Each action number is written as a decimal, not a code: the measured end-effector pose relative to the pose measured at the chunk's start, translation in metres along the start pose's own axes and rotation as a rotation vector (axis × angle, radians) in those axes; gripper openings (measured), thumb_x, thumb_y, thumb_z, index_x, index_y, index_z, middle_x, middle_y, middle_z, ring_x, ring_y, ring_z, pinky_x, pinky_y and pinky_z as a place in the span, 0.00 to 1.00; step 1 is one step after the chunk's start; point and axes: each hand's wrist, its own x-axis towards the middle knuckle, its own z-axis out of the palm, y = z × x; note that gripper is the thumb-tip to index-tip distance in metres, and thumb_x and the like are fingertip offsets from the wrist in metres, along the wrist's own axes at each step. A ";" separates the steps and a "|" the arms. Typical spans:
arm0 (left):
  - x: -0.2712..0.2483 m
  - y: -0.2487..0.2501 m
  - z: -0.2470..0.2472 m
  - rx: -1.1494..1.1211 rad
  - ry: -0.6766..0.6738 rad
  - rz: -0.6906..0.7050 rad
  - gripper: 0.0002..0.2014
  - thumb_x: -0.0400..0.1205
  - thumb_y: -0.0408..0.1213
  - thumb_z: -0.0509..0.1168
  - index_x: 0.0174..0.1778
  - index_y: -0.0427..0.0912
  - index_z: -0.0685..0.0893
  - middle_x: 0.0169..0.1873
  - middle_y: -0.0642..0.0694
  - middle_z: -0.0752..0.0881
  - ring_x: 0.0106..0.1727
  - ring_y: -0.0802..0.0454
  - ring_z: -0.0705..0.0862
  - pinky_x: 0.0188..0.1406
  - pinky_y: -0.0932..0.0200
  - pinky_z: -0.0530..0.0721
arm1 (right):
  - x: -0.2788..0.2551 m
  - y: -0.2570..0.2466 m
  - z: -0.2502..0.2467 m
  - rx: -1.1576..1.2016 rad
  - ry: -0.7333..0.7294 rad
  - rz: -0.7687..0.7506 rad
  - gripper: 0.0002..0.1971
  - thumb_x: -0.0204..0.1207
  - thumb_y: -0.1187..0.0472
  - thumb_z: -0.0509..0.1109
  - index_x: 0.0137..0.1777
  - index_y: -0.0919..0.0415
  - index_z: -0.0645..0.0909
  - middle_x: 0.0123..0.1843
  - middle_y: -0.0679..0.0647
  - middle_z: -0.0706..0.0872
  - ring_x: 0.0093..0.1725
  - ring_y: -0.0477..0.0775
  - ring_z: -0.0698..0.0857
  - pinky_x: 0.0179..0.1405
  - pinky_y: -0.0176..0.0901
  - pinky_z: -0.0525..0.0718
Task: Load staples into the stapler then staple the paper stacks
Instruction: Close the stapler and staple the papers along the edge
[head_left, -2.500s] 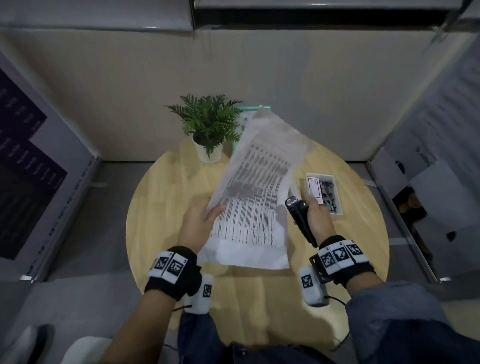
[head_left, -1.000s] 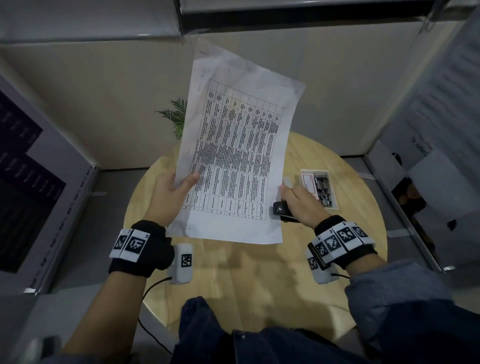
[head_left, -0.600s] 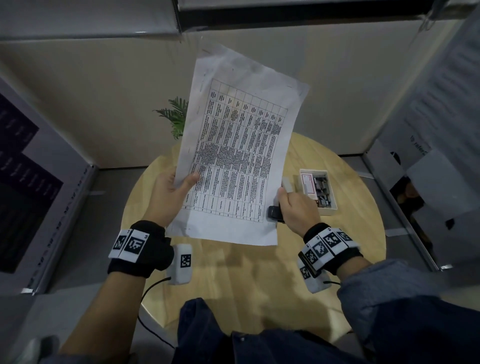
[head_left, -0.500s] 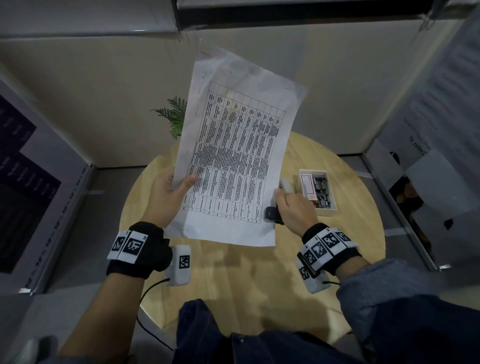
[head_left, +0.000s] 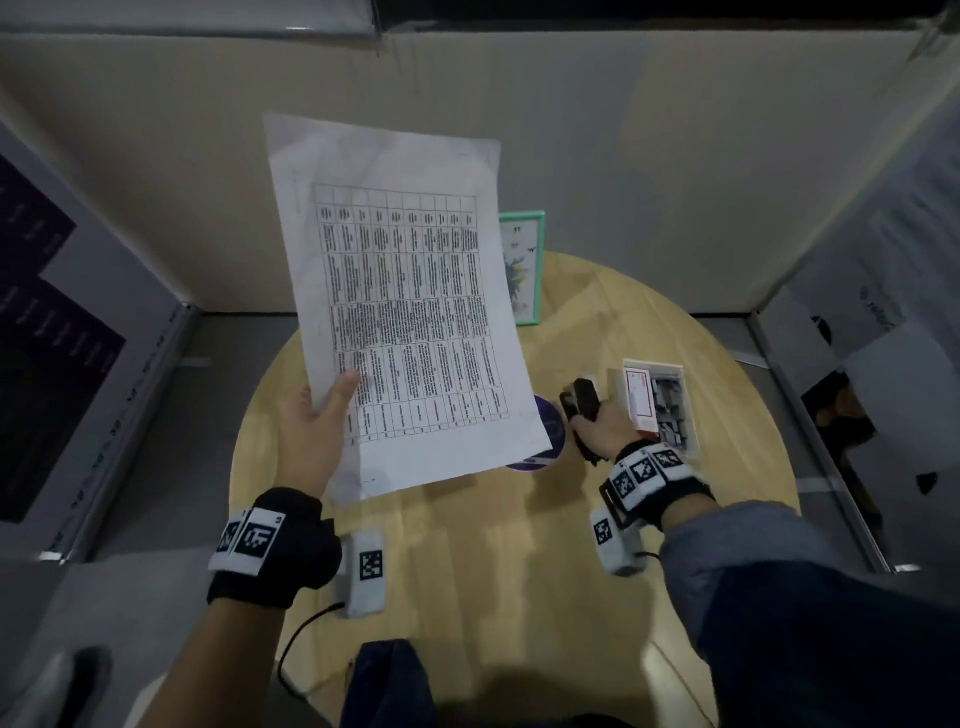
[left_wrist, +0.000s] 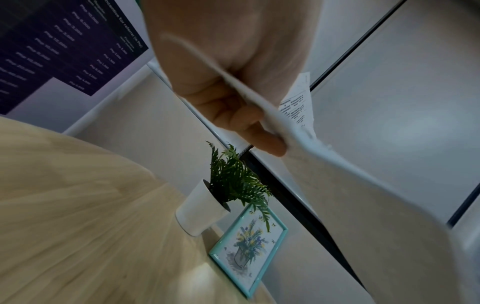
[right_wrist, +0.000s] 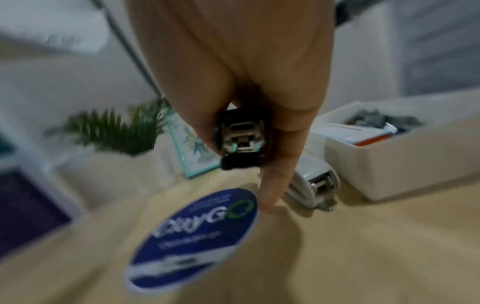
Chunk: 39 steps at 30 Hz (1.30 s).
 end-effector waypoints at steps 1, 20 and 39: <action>0.000 -0.001 0.001 0.005 0.005 -0.001 0.14 0.83 0.33 0.63 0.64 0.40 0.81 0.50 0.56 0.86 0.49 0.72 0.86 0.51 0.74 0.84 | 0.005 -0.003 0.003 -0.113 0.025 -0.020 0.16 0.80 0.60 0.63 0.58 0.74 0.77 0.47 0.68 0.85 0.47 0.65 0.85 0.39 0.43 0.75; 0.008 -0.001 0.016 0.002 0.003 0.033 0.13 0.82 0.31 0.62 0.63 0.35 0.81 0.41 0.68 0.90 0.49 0.70 0.87 0.47 0.72 0.85 | -0.023 -0.036 -0.014 -0.042 0.326 -0.445 0.20 0.84 0.54 0.55 0.40 0.69 0.76 0.32 0.65 0.81 0.33 0.62 0.78 0.34 0.49 0.74; -0.036 0.050 0.037 -0.150 0.026 0.112 0.13 0.84 0.33 0.61 0.63 0.37 0.81 0.46 0.62 0.88 0.49 0.70 0.87 0.47 0.72 0.85 | -0.137 -0.026 -0.033 0.579 0.472 -0.802 0.08 0.78 0.67 0.68 0.50 0.56 0.87 0.37 0.53 0.88 0.31 0.45 0.81 0.28 0.32 0.78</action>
